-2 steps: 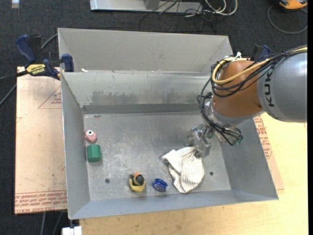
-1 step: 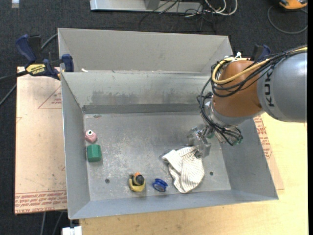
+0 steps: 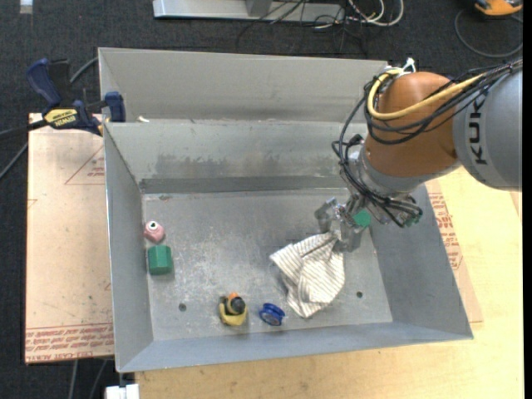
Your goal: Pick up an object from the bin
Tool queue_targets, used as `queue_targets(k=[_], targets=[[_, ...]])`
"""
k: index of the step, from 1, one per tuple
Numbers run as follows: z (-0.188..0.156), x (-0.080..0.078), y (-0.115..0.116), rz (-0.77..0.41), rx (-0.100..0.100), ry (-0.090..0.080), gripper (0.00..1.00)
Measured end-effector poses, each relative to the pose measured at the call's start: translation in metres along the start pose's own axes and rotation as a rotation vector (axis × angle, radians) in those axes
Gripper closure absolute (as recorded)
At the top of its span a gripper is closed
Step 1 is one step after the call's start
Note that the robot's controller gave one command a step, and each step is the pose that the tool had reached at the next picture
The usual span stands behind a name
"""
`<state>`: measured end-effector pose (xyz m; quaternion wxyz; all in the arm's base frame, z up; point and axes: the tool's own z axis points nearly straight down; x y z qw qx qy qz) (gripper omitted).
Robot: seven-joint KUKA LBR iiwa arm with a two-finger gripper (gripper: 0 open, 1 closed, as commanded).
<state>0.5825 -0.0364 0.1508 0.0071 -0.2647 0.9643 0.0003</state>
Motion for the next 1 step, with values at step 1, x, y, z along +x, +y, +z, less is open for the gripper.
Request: queue_targets(k=[1], targets=[[-0.0007,0.0399,-0.0207,0.047,-0.002,0.008,1.00]])
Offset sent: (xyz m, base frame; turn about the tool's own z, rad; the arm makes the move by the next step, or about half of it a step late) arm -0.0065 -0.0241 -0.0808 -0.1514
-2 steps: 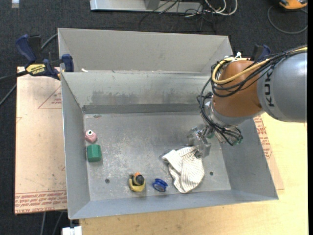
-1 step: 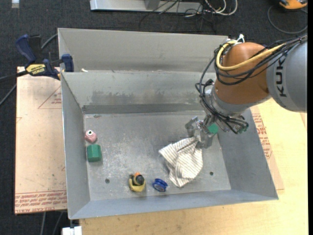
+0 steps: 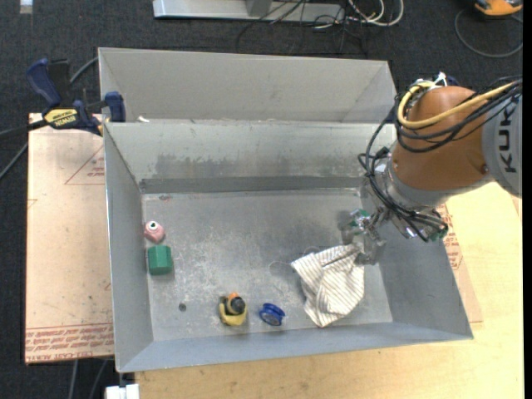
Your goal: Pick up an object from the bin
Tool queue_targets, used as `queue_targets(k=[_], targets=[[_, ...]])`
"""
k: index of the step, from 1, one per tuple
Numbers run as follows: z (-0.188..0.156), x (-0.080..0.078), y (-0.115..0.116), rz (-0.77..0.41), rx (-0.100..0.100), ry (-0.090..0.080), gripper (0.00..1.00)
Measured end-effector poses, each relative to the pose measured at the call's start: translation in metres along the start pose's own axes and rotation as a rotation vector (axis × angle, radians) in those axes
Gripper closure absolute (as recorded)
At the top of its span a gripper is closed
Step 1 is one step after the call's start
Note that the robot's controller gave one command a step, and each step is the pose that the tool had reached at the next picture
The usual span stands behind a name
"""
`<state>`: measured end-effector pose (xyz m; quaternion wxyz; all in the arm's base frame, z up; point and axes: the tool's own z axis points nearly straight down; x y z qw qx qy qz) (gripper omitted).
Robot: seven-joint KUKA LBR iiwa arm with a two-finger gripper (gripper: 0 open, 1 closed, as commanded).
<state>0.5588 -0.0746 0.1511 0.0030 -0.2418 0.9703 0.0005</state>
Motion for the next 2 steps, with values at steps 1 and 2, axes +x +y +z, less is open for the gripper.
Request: queue_targets(k=[1,2], targets=[[0.068,-0.020,0.003,-0.169,0.005,-0.012,1.00],[-0.008,-0.020,-0.001,-0.187,-0.001,-0.005,1.00]])
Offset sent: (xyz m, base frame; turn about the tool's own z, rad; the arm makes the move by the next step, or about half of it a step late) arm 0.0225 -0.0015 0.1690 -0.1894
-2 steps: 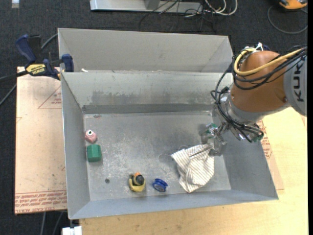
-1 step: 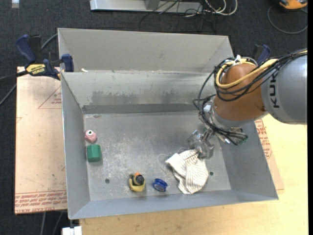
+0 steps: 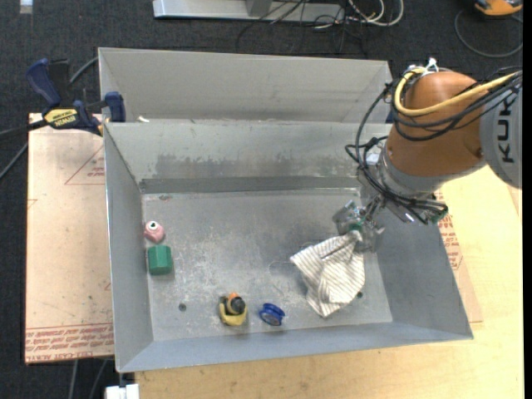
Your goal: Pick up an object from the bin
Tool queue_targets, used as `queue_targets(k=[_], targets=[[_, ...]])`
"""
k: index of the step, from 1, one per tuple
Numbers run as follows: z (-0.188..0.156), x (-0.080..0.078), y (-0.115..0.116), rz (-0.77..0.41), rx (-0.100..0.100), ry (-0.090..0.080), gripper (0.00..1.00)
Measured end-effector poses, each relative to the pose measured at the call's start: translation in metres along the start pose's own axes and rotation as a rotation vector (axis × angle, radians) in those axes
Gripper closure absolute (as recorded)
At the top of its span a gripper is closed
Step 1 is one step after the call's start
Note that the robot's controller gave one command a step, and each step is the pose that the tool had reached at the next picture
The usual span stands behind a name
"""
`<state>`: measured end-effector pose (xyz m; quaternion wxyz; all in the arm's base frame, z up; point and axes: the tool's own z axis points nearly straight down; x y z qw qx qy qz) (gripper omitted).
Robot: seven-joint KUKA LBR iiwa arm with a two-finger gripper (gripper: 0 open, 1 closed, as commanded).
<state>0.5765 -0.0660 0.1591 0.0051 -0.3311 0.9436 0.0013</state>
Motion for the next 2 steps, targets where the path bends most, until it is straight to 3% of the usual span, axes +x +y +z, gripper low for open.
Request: queue_targets(k=[1,2], targets=[[0.056,0.009,-0.018,0.000,0.009,-0.011,1.00],[-0.003,0.011,-0.014,0.002,0.001,-0.004,1.00]])
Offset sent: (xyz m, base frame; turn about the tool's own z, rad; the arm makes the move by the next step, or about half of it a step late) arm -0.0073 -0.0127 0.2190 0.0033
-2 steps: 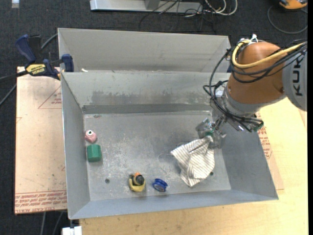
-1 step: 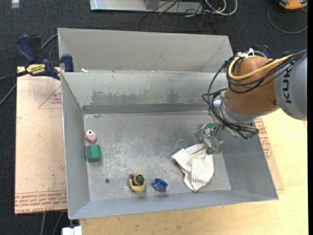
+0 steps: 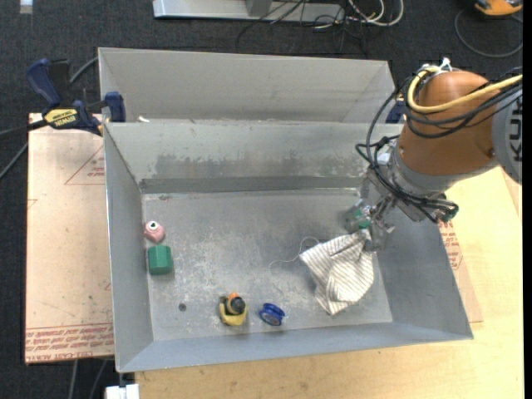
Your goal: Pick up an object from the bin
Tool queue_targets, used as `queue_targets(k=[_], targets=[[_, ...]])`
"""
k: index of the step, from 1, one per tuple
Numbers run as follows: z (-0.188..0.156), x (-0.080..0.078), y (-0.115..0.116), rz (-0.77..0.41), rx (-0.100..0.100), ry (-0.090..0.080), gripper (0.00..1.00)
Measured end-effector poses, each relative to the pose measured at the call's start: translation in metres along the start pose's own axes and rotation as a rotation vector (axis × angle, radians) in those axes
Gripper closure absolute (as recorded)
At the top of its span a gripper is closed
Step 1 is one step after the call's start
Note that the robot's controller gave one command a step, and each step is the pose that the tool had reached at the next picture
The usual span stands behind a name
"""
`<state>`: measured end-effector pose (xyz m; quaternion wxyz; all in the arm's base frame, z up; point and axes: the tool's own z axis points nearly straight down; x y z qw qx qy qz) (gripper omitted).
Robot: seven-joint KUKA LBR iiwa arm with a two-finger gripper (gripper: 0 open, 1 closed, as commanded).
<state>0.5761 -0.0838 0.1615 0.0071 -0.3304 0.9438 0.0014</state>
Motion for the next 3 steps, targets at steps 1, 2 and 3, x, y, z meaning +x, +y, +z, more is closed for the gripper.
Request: queue_targets(k=[1,2,3], targets=[[-0.017,0.014,-0.019,-0.056,0.010,-0.009,1.00],[0.087,0.001,0.010,-0.074,0.003,-0.005,1.00],[0.000,-0.002,0.007,-0.072,0.002,-0.005,1.00]])
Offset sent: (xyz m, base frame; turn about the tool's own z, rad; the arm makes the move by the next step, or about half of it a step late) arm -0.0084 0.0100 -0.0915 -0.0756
